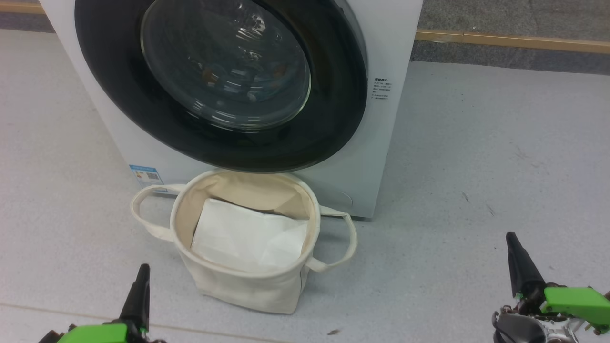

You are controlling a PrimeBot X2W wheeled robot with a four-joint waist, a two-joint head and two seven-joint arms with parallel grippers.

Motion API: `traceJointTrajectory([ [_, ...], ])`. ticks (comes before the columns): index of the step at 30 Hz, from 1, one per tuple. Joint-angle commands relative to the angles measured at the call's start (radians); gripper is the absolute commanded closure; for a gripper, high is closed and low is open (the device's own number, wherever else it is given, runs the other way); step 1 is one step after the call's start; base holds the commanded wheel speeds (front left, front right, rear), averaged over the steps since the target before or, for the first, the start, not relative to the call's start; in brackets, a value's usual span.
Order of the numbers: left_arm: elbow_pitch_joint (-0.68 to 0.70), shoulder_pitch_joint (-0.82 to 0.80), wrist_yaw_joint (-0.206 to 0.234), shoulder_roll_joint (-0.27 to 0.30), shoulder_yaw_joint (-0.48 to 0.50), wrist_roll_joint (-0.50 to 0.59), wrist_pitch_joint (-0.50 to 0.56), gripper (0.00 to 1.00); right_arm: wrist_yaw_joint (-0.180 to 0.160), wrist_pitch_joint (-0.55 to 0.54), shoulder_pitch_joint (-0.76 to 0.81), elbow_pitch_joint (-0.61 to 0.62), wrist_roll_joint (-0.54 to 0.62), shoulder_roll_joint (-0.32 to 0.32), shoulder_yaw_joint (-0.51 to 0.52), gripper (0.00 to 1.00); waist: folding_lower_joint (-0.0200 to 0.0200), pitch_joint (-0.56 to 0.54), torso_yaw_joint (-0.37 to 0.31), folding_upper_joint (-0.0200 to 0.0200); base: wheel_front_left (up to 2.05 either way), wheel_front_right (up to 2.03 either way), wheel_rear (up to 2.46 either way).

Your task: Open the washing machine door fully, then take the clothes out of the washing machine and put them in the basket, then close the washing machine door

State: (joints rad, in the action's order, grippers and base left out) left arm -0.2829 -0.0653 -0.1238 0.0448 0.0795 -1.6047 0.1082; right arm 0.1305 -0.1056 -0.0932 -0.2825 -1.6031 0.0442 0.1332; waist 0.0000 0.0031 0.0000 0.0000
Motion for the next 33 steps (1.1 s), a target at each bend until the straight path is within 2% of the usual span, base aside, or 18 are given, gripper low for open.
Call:
traceJointTrajectory([
  [1, 0.038, -0.043, -0.007, 0.005, 0.034, -0.004, 0.005, 1.00, 0.000, -0.007, -0.015, 0.038, -0.006, 0.006, -0.020, 1.00, 0.0000, 0.000, 0.000, 0.0000, 0.00, 0.00, 0.00],
  [33, 0.038, -0.043, -0.007, 0.005, 0.034, -0.004, 0.005, 1.00, 0.000, -0.007, -0.015, 0.038, -0.006, 0.006, -0.020, 1.00, 0.0000, 0.000, 0.000, 0.0000, 0.00, 0.00, 0.00],
])
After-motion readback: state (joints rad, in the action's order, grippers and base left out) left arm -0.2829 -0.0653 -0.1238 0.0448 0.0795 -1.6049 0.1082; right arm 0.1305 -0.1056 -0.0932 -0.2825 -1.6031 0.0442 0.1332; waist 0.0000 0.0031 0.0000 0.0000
